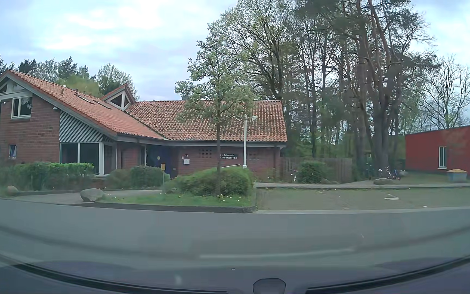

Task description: Follow the waypoints while adhering to traffic rules and regulations

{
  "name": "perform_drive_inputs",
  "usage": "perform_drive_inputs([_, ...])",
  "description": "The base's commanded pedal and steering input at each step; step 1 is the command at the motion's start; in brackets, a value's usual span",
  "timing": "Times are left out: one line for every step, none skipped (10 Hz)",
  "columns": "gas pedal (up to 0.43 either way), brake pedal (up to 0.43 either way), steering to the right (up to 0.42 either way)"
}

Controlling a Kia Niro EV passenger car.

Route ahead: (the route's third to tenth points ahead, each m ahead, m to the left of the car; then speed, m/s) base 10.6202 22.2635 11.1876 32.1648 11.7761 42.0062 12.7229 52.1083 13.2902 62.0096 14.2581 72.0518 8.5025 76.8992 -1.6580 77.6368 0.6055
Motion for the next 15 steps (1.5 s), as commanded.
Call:
perform_drive_inputs([0.0, 0.213, -0.076])
perform_drive_inputs([0.0, 0.201, -0.076])
perform_drive_inputs([0.0, 0.189, -0.076])
perform_drive_inputs([0.0, 0.189, -0.076])
perform_drive_inputs([0.0, 0.183, -0.076])
perform_drive_inputs([0.0, 0.171, -0.076])
perform_drive_inputs([0.0, 0.171, -0.076])
perform_drive_inputs([0.0, 0.171, -0.076])
perform_drive_inputs([0.0, 0.171, -0.076])
perform_drive_inputs([0.0, 0.171, -0.076])
perform_drive_inputs([0.0, 0.171, -0.076])
perform_drive_inputs([0.0, 0.165, -0.076])
perform_drive_inputs([0.0, 0.165, -0.076])
perform_drive_inputs([0.0, 0.165, -0.076])
perform_drive_inputs([0.0, 0.165, -0.076])
